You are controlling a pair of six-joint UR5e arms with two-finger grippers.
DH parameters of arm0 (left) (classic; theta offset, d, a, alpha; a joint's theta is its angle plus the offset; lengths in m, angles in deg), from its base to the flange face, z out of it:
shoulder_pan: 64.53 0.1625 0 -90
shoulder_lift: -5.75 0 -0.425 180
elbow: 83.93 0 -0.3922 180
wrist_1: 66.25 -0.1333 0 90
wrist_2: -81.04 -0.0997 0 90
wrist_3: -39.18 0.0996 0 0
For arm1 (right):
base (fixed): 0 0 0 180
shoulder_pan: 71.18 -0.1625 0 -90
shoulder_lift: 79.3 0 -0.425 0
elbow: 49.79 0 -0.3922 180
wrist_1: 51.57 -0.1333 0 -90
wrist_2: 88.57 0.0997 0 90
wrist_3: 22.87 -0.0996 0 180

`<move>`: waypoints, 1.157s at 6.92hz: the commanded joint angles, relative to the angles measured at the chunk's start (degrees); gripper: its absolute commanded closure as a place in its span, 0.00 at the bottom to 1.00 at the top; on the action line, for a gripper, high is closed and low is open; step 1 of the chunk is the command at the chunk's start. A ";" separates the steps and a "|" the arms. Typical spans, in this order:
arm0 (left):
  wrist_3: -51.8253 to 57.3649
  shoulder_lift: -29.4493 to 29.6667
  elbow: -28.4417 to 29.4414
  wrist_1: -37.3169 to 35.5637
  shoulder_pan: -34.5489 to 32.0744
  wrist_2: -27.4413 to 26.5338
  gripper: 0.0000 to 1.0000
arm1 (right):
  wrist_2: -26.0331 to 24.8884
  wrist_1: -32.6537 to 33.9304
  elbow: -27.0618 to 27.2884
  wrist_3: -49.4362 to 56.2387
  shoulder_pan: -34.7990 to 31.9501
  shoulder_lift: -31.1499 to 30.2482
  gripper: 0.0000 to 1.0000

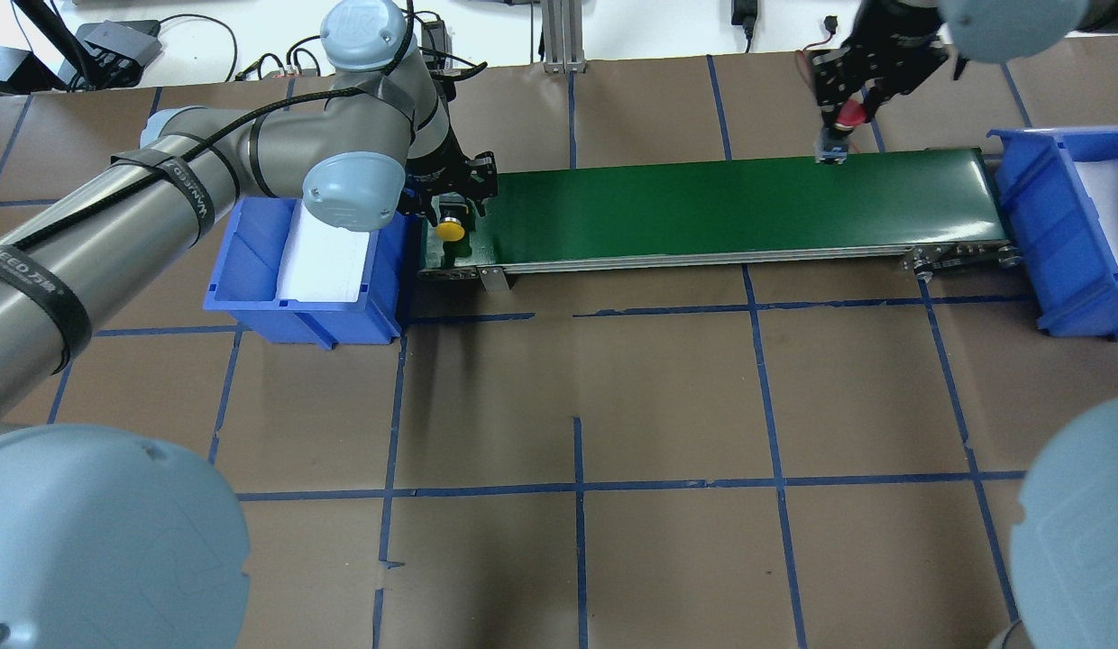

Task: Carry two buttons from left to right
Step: 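Release the yellow button while the right gripper drops the red button in the far bin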

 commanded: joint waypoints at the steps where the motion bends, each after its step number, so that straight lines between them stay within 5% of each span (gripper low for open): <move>1: -0.81 -2.34 0.03 1.61 -0.15 0.37 0.00 | -1.32 -3.81 -0.54 21.21 16.26 -4.52 0.89; 4: -0.11 -10.49 -0.49 12.40 -0.16 -0.41 0.00 | -1.06 -2.58 -7.54 39.14 28.72 4.58 0.89; 6: 8.18 -21.19 -3.30 23.45 2.55 -3.64 0.00 | -1.06 2.74 -9.25 43.28 31.02 11.97 0.89; 8: 15.79 -25.80 -3.14 29.46 6.95 -6.04 0.00 | -1.06 6.55 -8.63 43.83 31.12 15.77 0.89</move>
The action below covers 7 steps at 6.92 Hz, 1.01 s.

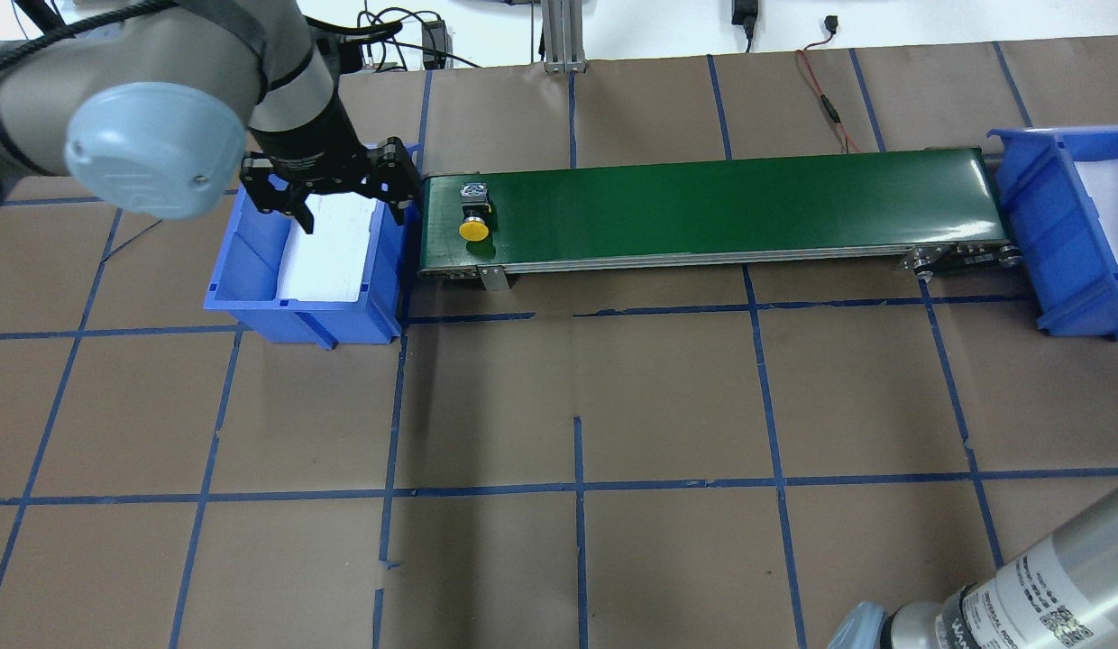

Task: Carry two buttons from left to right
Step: 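Release the yellow button while the right gripper drops the red button in the far bin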

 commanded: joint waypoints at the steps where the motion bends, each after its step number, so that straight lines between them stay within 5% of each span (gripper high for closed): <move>1: 5.68 -5.23 -0.04 6.54 2.33 -1.18 0.00 | 0.00 2.80 1.28 0.48 0.24 2.35 0.88; 7: 10.53 -4.20 1.63 6.30 3.13 0.92 0.00 | 2.90 4.57 9.03 -1.89 0.24 1.12 0.84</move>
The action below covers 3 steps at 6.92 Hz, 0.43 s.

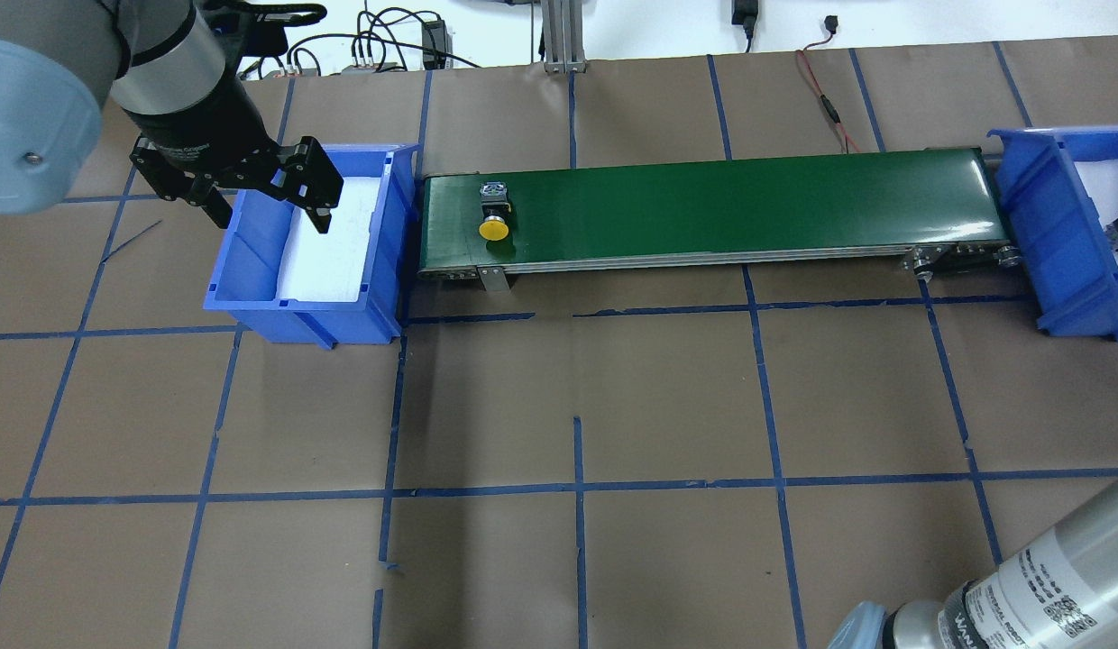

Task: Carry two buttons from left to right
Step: 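Release the yellow button while the right gripper drops the red button in the far bin, then withdraw the left gripper over the bin while the right gripper returns above the conveyor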

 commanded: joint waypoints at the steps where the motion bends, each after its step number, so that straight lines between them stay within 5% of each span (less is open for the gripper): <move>1: 0.34 0.32 -0.47 -0.05 0.74 2.50 0.00 | 0.35 0.05 0.74 -0.29 0.00 -0.24 0.82; 2: 0.43 0.32 -0.57 -0.14 1.88 3.47 0.00 | 0.61 0.05 0.74 -0.73 0.00 -0.94 0.06; 3: 0.08 0.23 -0.83 0.03 1.37 3.30 0.00 | 0.61 0.05 0.65 -0.73 0.00 -1.64 0.00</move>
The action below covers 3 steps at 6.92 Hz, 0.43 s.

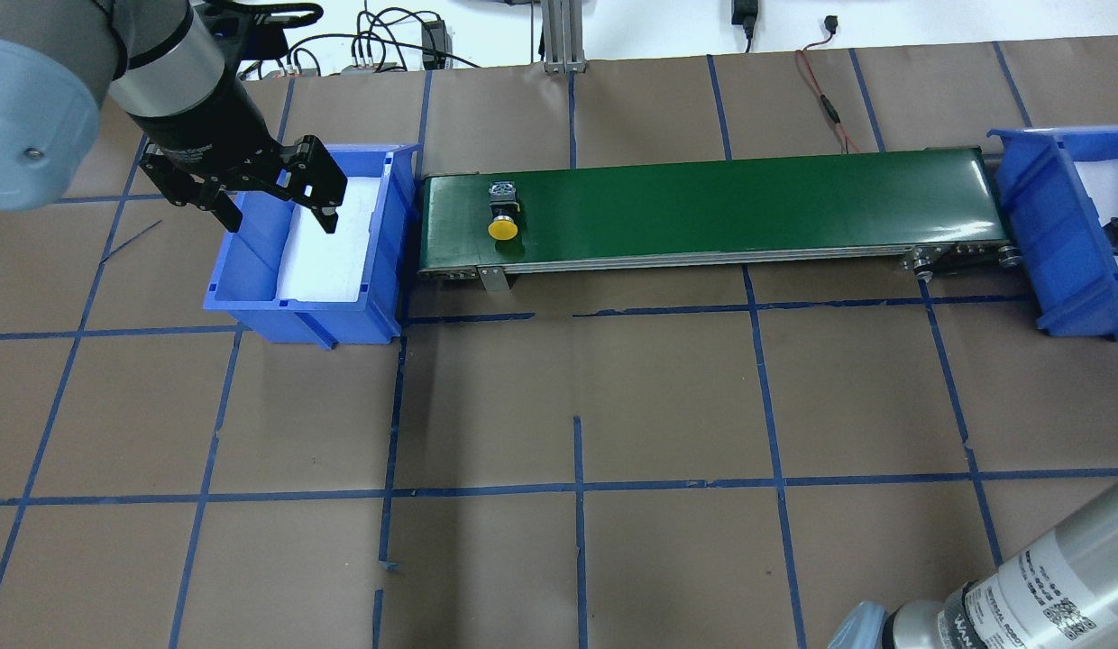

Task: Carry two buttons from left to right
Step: 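Withdraw the left gripper over the bin while the right gripper returns above the conveyor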

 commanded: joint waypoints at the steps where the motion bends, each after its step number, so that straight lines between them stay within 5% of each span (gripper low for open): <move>1: -0.19 -0.23 -0.30 0.01 0.05 0.24 0.00 | 0.01 0.00 -0.04 -0.61 0.00 -1.42 0.00; 3: -0.02 -0.84 -0.03 -0.25 -0.56 -0.29 0.00 | -0.08 -1.22 -0.12 -3.24 -3.14 -7.97 0.00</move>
